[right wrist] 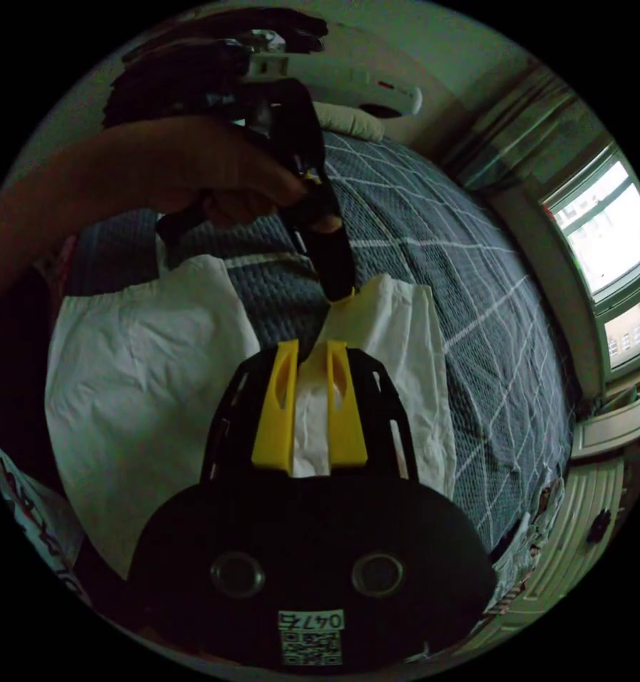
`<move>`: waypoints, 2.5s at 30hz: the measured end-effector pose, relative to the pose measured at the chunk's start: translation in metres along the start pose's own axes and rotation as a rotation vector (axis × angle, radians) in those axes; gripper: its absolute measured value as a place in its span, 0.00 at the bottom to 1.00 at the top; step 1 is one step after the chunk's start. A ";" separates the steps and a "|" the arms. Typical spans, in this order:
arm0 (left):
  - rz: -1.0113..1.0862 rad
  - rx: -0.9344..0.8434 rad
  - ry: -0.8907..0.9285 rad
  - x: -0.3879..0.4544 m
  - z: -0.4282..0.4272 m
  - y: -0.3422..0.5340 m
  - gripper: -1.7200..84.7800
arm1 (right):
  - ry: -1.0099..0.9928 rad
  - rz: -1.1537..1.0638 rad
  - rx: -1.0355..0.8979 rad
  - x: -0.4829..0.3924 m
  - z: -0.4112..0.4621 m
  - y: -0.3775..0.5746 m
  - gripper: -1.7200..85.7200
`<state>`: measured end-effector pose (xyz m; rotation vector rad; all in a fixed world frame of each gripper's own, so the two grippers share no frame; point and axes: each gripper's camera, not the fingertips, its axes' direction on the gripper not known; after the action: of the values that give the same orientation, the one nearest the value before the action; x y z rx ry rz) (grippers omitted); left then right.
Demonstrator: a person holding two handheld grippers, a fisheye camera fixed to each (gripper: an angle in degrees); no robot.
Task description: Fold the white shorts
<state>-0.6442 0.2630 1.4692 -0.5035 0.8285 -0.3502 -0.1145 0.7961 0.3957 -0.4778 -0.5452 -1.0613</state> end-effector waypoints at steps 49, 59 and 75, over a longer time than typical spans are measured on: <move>0.898 0.057 -0.470 0.497 0.051 0.312 0.14 | -0.022 0.031 0.133 -0.065 -0.399 0.387 0.09; 0.841 0.088 -0.437 0.527 0.031 0.311 0.01 | -0.051 -0.044 0.055 -0.062 -0.433 0.404 0.03; 0.804 0.024 -0.569 0.574 0.037 0.108 0.01 | -0.168 0.291 0.148 0.134 -0.392 0.470 0.02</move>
<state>-0.2438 0.0861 1.0813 -0.1937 0.4125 0.5088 0.4351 0.6594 0.1278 -0.5013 -0.6754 -0.7012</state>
